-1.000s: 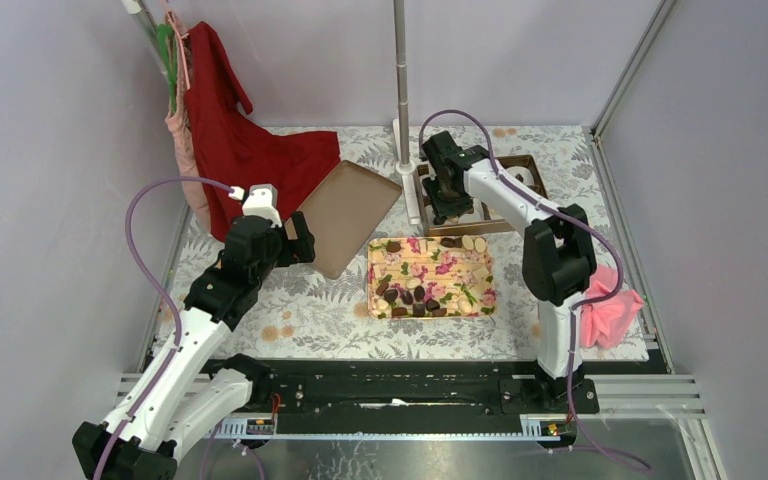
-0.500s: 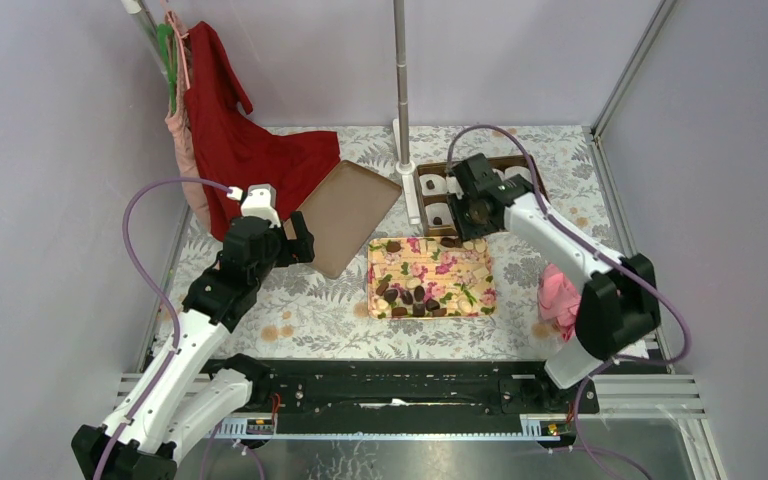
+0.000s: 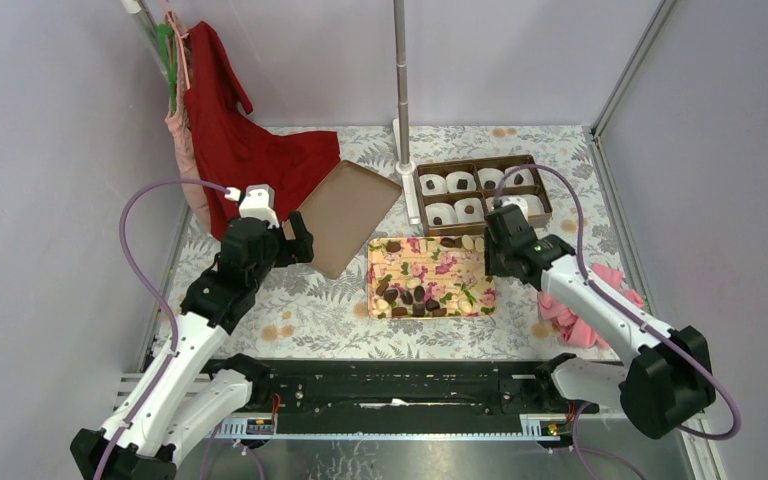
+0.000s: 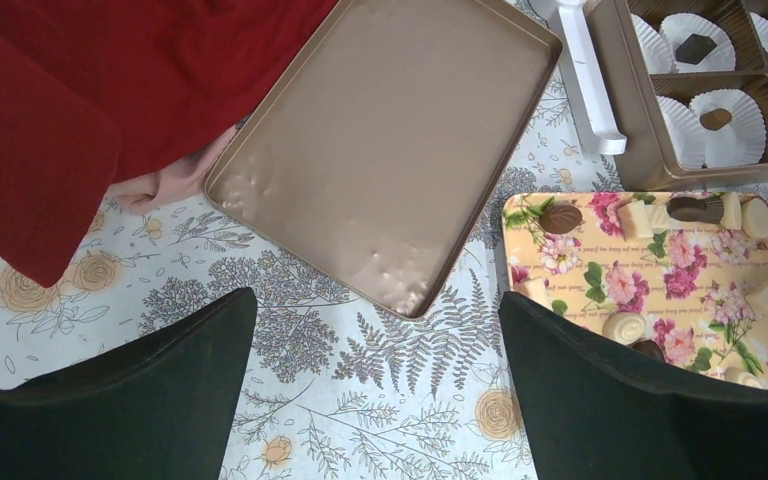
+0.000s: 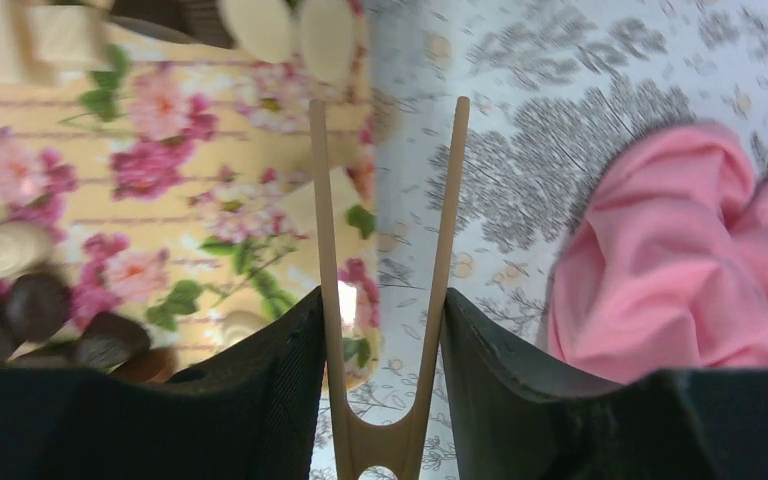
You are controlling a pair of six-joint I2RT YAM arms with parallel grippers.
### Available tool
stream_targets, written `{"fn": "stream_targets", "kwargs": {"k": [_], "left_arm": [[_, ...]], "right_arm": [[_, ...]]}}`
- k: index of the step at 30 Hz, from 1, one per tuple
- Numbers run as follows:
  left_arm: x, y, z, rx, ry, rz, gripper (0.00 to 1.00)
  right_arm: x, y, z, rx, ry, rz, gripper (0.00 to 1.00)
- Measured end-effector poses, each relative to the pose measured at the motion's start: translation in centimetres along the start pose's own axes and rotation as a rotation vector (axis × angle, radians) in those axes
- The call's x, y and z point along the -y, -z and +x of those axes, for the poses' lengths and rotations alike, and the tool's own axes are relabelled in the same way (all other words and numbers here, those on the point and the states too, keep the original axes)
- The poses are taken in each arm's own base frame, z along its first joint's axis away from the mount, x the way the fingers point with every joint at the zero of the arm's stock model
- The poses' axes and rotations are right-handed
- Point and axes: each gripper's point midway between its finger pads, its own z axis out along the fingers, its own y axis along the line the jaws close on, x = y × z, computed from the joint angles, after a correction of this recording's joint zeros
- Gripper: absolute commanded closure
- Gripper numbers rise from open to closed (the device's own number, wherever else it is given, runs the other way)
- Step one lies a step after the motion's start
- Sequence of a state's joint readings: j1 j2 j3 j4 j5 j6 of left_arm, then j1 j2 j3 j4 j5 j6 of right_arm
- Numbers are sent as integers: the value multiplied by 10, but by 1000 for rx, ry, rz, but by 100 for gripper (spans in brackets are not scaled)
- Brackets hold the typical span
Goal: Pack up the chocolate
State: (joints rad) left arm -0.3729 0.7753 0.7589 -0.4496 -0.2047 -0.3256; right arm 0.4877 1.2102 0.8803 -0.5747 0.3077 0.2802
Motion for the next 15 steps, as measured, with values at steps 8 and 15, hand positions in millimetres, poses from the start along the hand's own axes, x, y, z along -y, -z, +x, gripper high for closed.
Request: {"fn": "stream_targets", "kwargs": {"k": [8, 15], "left_arm": [[2, 2, -1, 4, 2, 11, 1], [4, 2, 0, 1, 2, 24, 1]], "right_arm": [[32, -13, 28, 26, -169, 108, 52], [29, -22, 27, 65, -232, 102, 54]]}}
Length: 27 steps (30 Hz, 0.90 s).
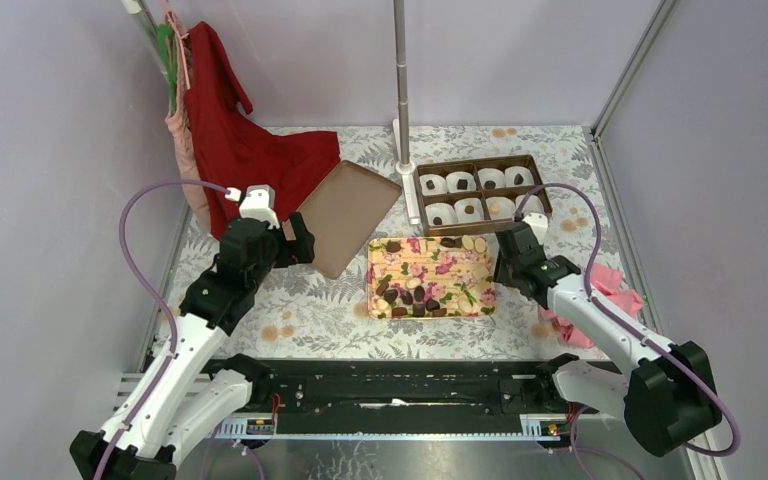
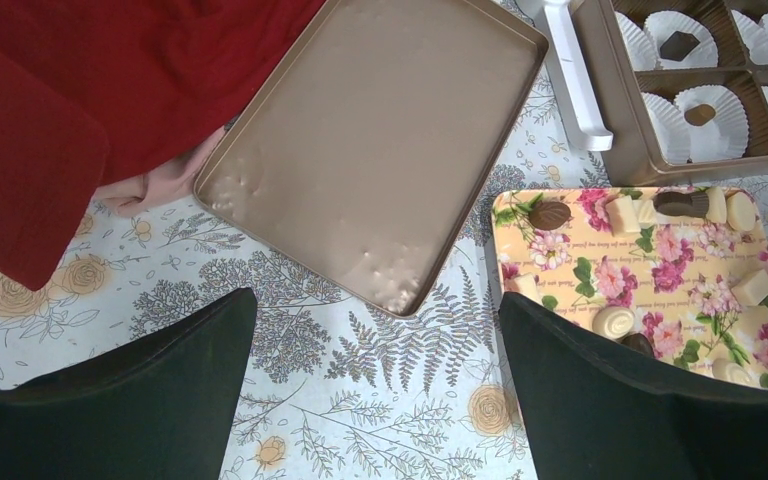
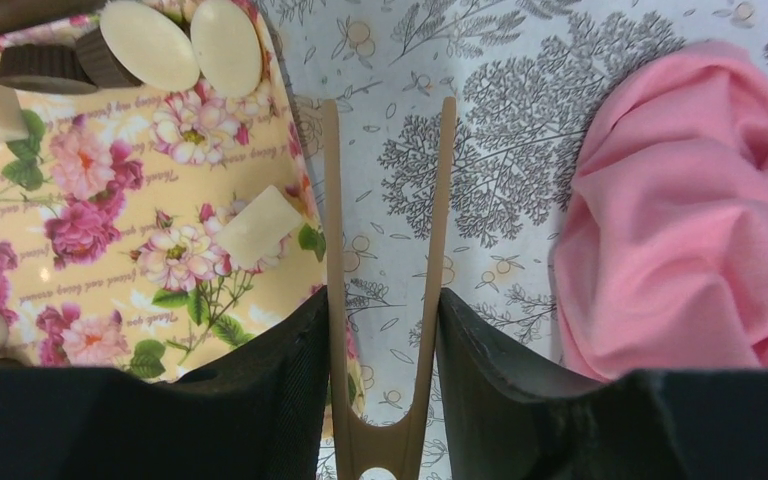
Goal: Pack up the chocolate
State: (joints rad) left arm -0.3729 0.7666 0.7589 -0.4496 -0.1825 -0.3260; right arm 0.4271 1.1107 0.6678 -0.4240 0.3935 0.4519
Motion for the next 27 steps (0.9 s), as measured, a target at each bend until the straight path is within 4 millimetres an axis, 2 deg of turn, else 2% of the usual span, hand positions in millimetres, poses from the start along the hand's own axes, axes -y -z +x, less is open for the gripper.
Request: {"fn": "stream_targets", "kwargs": {"k": [5, 14, 19, 27], "left_arm": [[0, 1, -1, 4, 1, 2, 1], [0, 1, -1, 4, 1, 3, 1], [0, 1, -1, 6, 1, 4, 1], [1, 2, -1, 7, 1, 5, 1]], "right_arm": [[2, -4, 12, -17, -17, 1, 53], [16, -13, 14, -26, -108, 73, 46], [28, -24, 34, -89, -162, 137, 43], [34, -33, 58, -156, -204, 185, 38]]}}
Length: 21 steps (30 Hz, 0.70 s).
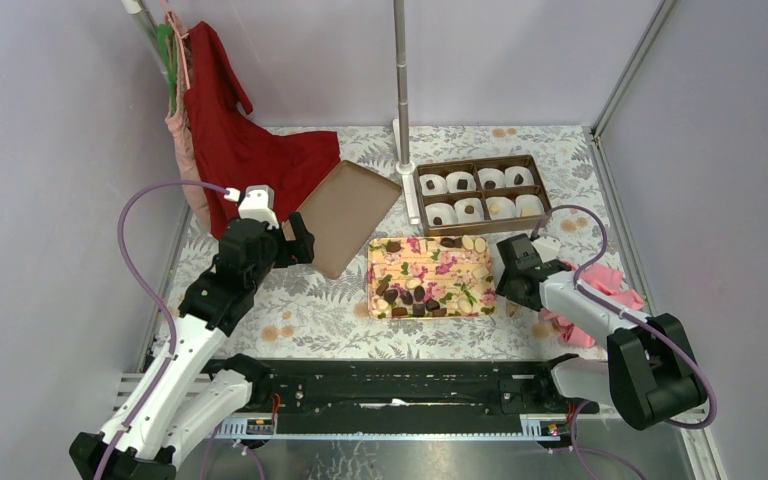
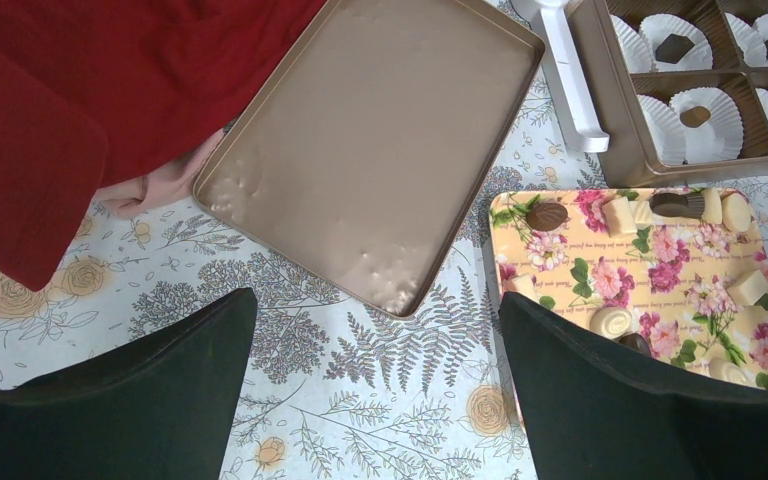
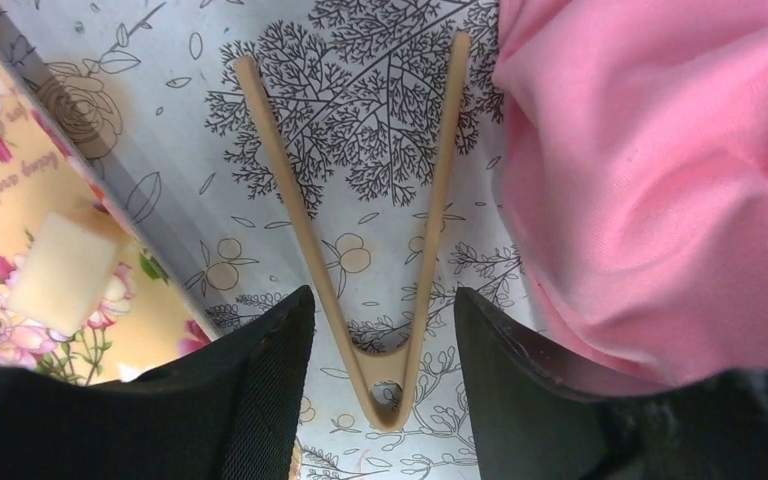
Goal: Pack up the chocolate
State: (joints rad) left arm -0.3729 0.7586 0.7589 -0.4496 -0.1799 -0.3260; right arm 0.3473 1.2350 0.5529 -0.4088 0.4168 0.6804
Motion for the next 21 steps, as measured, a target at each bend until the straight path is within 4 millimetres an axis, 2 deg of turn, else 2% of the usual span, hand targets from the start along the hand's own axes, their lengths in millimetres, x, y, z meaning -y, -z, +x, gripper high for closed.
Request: {"fn": "stream_targets", "kwargs": {"k": [5, 9, 14, 21], "left_arm": [[0, 0, 0, 0, 0, 0, 1], [0, 0, 0, 0, 0, 0, 1], [0, 0, 0, 0, 0, 0, 1], [0, 0, 0, 0, 0, -1, 1]], "right_arm": [[-4, 3, 0, -4, 12, -32, 24], [-14, 17, -13, 35, 35, -111, 13], [-41, 30, -32, 90, 67, -254, 8], [-75, 22, -28, 35, 149, -382, 0]]}}
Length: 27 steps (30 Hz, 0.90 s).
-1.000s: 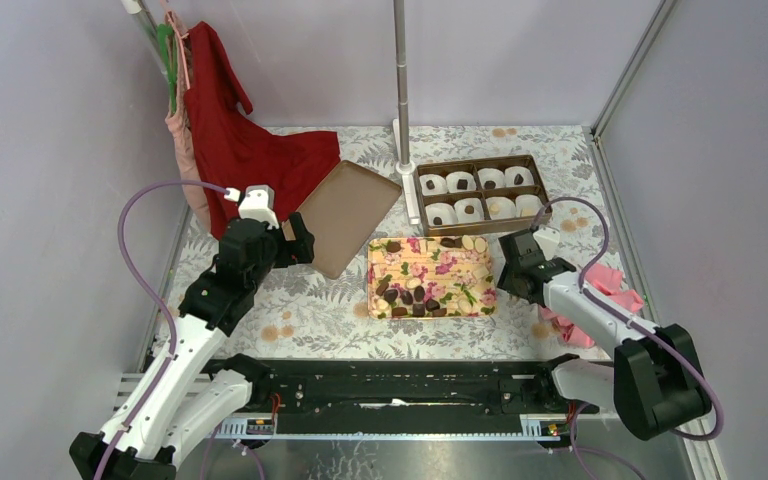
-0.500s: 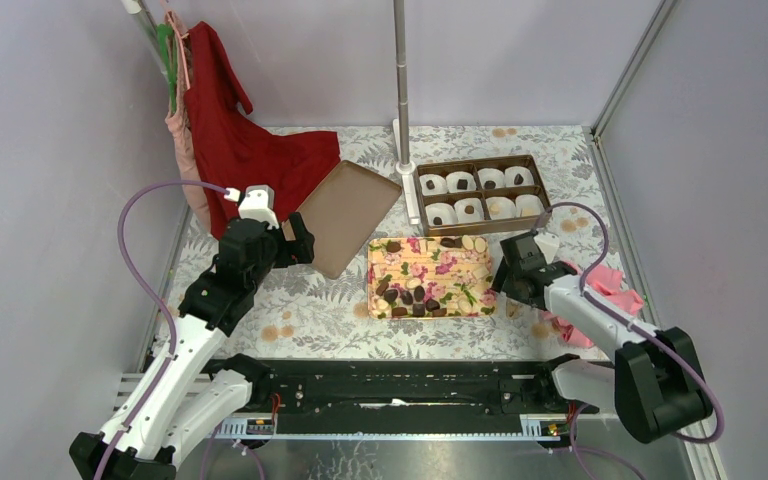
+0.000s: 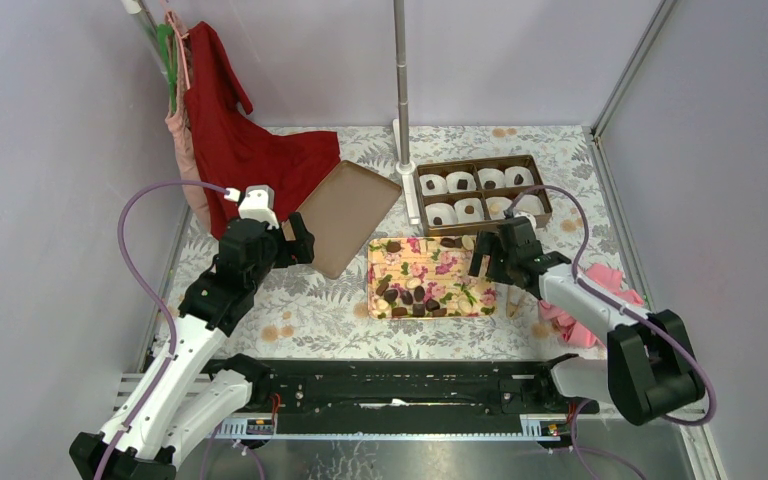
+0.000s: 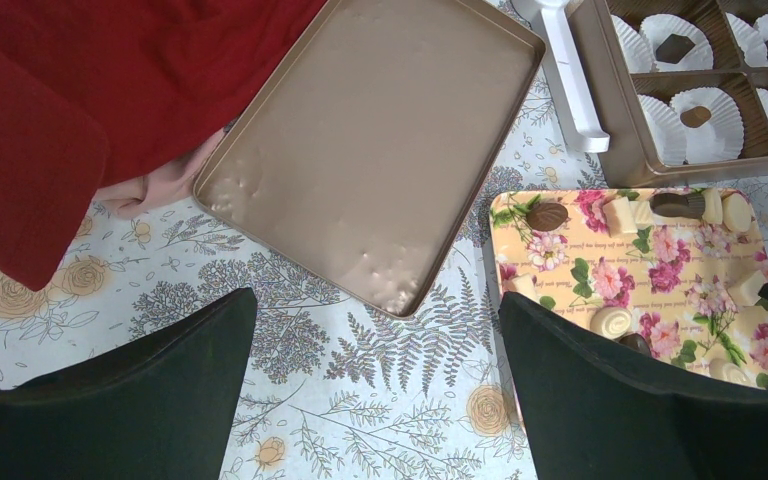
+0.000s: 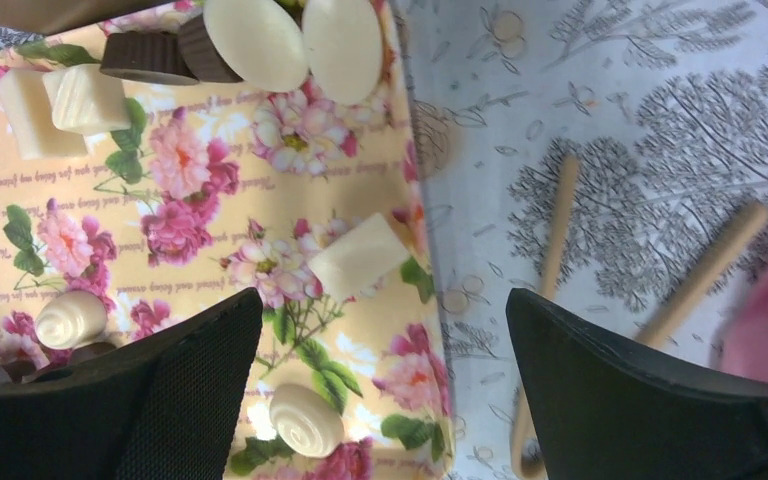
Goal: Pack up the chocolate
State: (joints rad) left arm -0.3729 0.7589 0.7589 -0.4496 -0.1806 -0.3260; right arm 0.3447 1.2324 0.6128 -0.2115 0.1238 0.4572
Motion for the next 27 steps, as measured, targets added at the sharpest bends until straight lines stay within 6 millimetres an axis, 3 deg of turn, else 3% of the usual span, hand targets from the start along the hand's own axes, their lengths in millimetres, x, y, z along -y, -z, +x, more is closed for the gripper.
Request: {"fn": "stream_targets", "kwargs": {"k": [6, 11, 18, 27], "left_arm": [[0, 0, 0, -1, 0, 0, 1], [0, -2, 2, -9, -2, -3, 1], [0, -3, 3, -15, -3, -5, 1], [-1, -3, 3, -16, -3, -6, 1]], "right_arm": [[-15, -17, 4, -64, 46, -58, 0], [-27, -24, 18, -139, 63, -133, 0], [-55, -20, 28, -190, 110, -259, 0], [-107, -2, 65, -280, 206, -421, 0]]}}
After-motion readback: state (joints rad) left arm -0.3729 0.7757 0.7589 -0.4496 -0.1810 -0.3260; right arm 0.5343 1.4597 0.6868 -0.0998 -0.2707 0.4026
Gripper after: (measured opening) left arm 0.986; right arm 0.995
